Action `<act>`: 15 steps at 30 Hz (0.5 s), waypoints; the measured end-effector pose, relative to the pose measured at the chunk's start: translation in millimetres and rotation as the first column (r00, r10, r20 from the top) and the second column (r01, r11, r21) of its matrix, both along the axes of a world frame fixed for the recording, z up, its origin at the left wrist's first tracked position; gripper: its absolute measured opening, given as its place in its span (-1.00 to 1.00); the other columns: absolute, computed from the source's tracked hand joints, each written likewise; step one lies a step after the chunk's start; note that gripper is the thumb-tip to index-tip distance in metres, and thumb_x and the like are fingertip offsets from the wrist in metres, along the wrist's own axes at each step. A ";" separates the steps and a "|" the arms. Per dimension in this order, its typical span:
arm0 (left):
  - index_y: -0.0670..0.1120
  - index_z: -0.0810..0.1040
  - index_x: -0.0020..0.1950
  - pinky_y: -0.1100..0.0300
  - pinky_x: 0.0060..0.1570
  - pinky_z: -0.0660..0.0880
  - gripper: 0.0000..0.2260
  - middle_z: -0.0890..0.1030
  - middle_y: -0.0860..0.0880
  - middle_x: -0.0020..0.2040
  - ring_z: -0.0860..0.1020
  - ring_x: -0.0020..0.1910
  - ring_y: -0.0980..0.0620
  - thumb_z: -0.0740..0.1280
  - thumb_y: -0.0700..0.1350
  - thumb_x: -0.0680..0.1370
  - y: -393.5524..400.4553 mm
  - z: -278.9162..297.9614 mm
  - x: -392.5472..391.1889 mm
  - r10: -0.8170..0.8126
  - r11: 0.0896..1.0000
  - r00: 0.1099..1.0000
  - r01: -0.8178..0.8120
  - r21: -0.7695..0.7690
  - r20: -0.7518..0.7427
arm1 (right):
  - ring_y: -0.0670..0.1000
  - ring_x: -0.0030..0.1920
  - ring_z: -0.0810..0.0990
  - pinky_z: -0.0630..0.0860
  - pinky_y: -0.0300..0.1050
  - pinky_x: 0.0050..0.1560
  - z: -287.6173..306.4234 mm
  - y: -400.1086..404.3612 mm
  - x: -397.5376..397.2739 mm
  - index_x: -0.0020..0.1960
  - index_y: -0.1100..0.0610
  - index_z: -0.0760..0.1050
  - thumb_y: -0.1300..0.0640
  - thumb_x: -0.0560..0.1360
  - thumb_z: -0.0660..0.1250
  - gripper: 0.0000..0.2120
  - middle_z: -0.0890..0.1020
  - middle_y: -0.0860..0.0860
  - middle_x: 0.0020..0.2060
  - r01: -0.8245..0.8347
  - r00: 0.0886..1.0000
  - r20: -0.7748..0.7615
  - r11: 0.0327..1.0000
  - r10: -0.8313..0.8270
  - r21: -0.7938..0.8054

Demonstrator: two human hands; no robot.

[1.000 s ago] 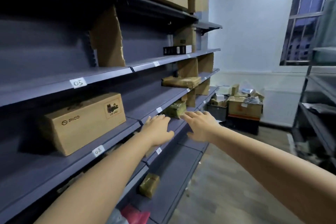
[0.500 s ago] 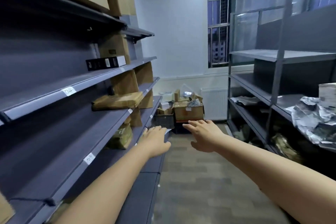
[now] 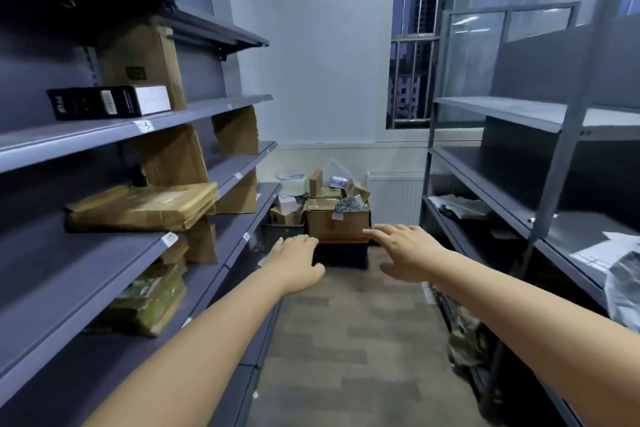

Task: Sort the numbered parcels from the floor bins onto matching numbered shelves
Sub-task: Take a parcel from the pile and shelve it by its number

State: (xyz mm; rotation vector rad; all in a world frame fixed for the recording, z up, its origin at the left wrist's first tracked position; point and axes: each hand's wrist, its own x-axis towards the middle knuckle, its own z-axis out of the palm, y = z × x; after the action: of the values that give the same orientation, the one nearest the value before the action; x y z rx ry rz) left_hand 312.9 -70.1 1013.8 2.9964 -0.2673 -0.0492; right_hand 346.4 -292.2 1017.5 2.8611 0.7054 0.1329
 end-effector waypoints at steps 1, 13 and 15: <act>-0.08 0.16 0.56 -0.02 0.51 0.02 -0.46 0.20 -0.08 0.55 0.17 0.52 -0.08 0.15 0.01 0.60 -1.7 -2.3 19.4 0.007 1.000 1.000 -0.007 -0.003 -0.010 | 0.09 0.46 0.27 0.29 0.02 0.37 -1.7 -4.6 20.5 0.58 -0.05 -0.02 -0.07 0.56 0.25 -0.30 0.13 -0.02 0.55 0.007 1.000 -0.008 1.000 -0.007 0.003; -0.07 0.10 0.58 -0.05 0.53 -0.06 -0.43 0.11 -0.09 0.58 0.06 0.55 -0.05 0.14 0.05 0.60 4.4 -38.6 289.2 -0.047 0.996 0.998 0.051 0.078 -0.053 | 0.12 0.49 0.22 0.25 0.05 0.41 -42.5 5.0 284.4 0.59 -0.05 -0.06 -0.05 0.56 0.24 -0.28 0.08 0.01 0.57 0.004 0.997 -0.079 1.000 -0.003 0.006; -0.07 0.09 0.58 -0.05 0.53 -0.08 -0.42 0.10 -0.09 0.58 0.05 0.56 -0.05 0.14 0.06 0.60 14.0 -36.4 342.2 -0.051 0.995 0.997 0.057 0.087 -0.060 | 0.12 0.49 0.22 0.25 0.05 0.41 -41.3 13.3 335.9 0.59 -0.05 -0.07 -0.04 0.56 0.23 -0.28 0.08 0.01 0.57 0.011 0.996 -0.090 1.000 -0.010 0.008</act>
State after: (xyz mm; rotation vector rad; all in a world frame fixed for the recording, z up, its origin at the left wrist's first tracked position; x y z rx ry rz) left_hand 655.1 -56.1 977.4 3.0689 -0.3488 -0.1575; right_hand 682.3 -278.9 976.2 2.8935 0.7080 0.0050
